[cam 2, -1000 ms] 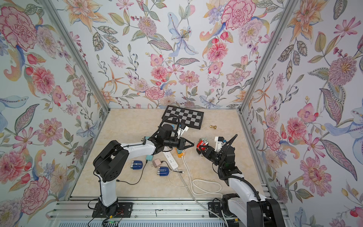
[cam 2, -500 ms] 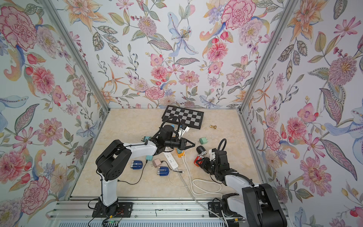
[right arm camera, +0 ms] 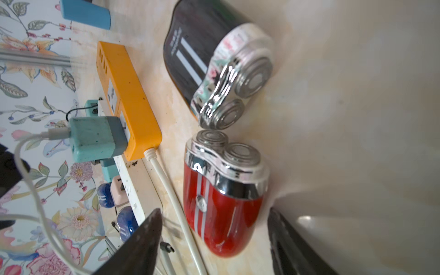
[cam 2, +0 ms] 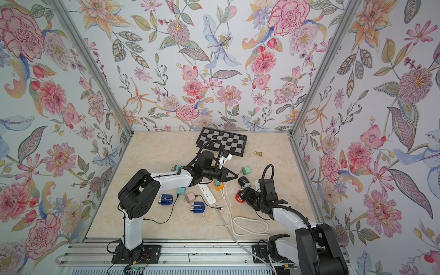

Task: Unplug the electric shaver
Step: Place the electric shaver at the center of the board, then place the charging cable at the center of the board.

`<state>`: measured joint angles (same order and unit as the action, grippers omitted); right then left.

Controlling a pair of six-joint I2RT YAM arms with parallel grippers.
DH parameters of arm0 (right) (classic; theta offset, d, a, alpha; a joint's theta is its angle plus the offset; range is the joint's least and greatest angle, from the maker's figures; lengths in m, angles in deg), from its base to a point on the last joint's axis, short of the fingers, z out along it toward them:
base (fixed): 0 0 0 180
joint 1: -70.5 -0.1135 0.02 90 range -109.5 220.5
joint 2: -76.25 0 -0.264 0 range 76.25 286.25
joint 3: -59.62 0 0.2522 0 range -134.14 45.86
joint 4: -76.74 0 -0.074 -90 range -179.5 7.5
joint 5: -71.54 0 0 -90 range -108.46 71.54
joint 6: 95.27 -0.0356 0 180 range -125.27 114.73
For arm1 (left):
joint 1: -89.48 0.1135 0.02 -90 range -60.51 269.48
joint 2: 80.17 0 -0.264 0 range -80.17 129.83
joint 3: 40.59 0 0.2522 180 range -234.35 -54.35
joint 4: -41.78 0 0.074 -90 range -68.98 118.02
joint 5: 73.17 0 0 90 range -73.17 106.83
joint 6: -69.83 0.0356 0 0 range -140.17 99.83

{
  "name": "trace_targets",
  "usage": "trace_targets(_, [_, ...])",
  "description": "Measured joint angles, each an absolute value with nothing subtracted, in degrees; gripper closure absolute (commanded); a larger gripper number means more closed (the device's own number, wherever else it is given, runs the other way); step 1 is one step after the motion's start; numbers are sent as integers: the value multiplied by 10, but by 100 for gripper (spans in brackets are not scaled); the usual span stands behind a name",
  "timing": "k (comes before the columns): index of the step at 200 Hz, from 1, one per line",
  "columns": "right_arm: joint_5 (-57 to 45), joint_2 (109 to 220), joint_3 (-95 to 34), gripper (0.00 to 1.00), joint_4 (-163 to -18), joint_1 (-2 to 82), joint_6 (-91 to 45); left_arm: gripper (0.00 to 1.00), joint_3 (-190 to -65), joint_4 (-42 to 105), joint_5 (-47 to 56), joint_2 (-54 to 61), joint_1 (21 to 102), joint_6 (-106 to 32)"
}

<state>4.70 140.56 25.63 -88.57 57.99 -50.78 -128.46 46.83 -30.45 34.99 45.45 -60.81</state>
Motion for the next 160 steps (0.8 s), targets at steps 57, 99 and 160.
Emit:
trace_targets(57, [-19, 1334, 227, 8, -790, 584, -506, 90, -1331, 363, -299, 357, 451, -538])
trace_targets(99, [-72, 1255, 206, 8, -757, 603, -493, 81, -1416, 230, -251, 386, 439, -458])
trace_targets(160, [-86, 1273, 154, 8, -751, 612, -414, 18, -1487, 97, -169, 413, 411, -366])
